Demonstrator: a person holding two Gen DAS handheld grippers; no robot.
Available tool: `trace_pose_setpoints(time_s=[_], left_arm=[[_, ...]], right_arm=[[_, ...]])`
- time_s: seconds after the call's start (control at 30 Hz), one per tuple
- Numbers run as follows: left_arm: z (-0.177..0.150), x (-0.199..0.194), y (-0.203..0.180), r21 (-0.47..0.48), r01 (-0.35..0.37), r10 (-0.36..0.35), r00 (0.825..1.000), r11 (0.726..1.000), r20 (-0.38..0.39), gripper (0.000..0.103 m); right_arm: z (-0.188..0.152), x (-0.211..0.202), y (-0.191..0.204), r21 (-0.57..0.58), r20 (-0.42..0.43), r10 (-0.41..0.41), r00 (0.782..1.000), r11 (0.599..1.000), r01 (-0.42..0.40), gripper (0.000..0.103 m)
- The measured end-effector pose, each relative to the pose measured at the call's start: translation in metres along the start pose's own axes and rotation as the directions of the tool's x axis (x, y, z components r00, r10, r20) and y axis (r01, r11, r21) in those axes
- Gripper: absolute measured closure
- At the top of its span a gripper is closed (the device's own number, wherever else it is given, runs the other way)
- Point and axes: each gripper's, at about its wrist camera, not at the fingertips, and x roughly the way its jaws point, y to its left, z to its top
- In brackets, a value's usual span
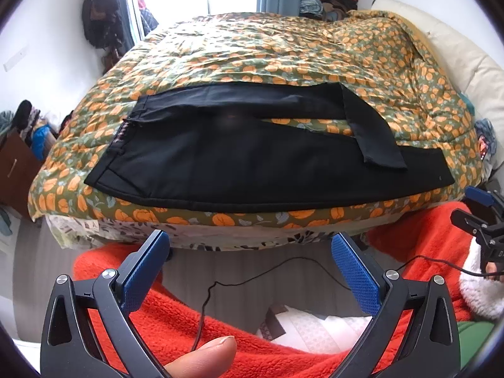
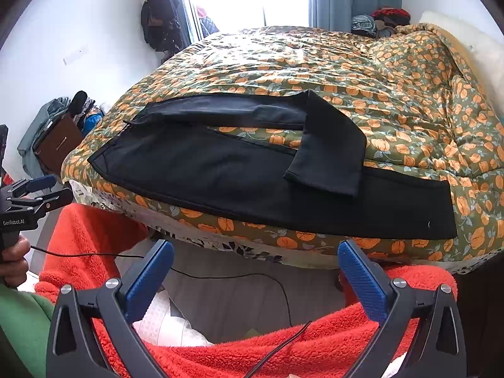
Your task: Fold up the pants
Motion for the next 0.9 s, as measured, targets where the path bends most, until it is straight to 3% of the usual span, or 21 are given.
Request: trace_pose_setpoints(time_s=[0.57, 0.77, 0.9], left_arm=[[0.0013, -0.0045, 0.002, -0.01, -0.004, 0.005, 1.0, 1.0, 0.012, 0.0], [-0.0001, 0.0038, 0.0022, -0.02, 0.003, -0.003, 1.0, 1.0, -0.021, 0.0], [0.0024, -0.0045, -0.0024, 0.008, -0.009, 0.009, 1.0, 1.0, 0.016, 0.0]], right_arm=[[-0.0009, 0.0014, -0.0034, 0.017, -0.005, -0.023, 1.0, 1.0, 0.023, 0.0], [-0.0024, 0.0058, -0.0017, 0.006, -0.019, -0.024, 1.0, 1.0, 0.024, 0.0], [0.0012, 0.0047, -0.0014, 0.005, 0.011, -0.021, 1.0, 1.0, 0.021, 0.0]])
